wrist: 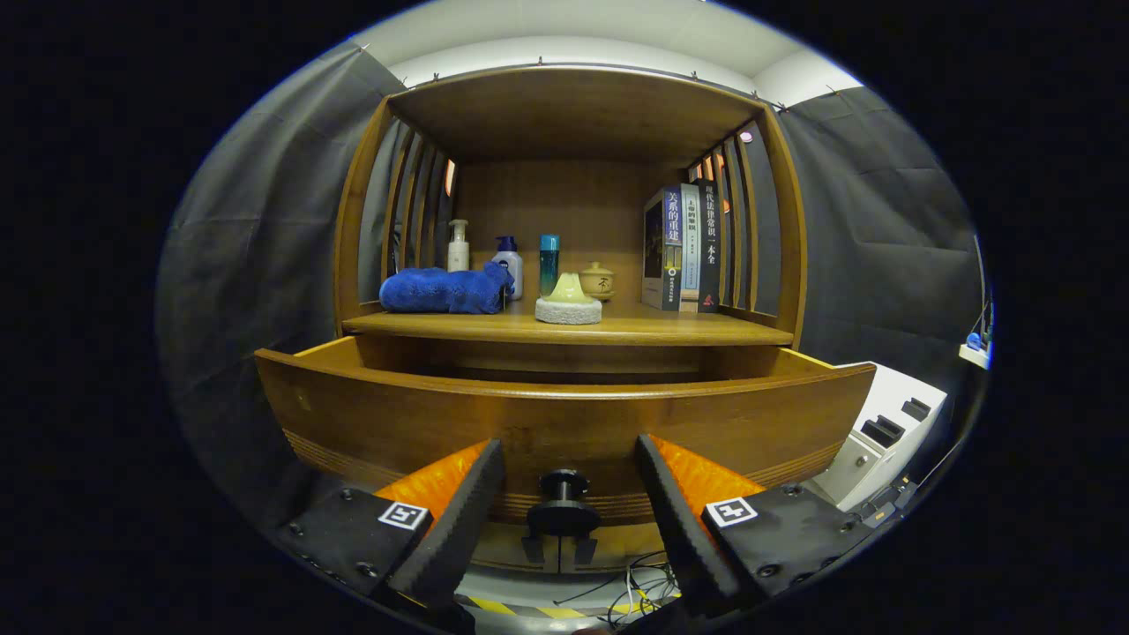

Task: Pull open the drawer, take out the items inside it, and place them on the countertop above the cabinet.

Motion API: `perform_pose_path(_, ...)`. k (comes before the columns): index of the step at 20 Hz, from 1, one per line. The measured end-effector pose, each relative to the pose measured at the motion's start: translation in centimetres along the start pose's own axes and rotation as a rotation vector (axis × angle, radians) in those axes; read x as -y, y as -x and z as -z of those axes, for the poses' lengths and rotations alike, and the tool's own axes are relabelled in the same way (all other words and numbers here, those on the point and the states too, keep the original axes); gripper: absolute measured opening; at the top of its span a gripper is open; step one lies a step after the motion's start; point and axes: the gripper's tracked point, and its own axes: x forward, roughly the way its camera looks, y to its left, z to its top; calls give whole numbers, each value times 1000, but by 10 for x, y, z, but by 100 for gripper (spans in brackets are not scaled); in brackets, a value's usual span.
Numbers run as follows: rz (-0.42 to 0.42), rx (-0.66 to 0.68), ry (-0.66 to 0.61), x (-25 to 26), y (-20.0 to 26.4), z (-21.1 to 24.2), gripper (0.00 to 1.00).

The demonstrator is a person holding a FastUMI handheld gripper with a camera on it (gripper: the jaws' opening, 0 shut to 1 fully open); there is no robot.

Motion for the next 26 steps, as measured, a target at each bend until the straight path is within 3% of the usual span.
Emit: perform_pose_path(26, 6, -57, 31, 3, -93, -7, 99)
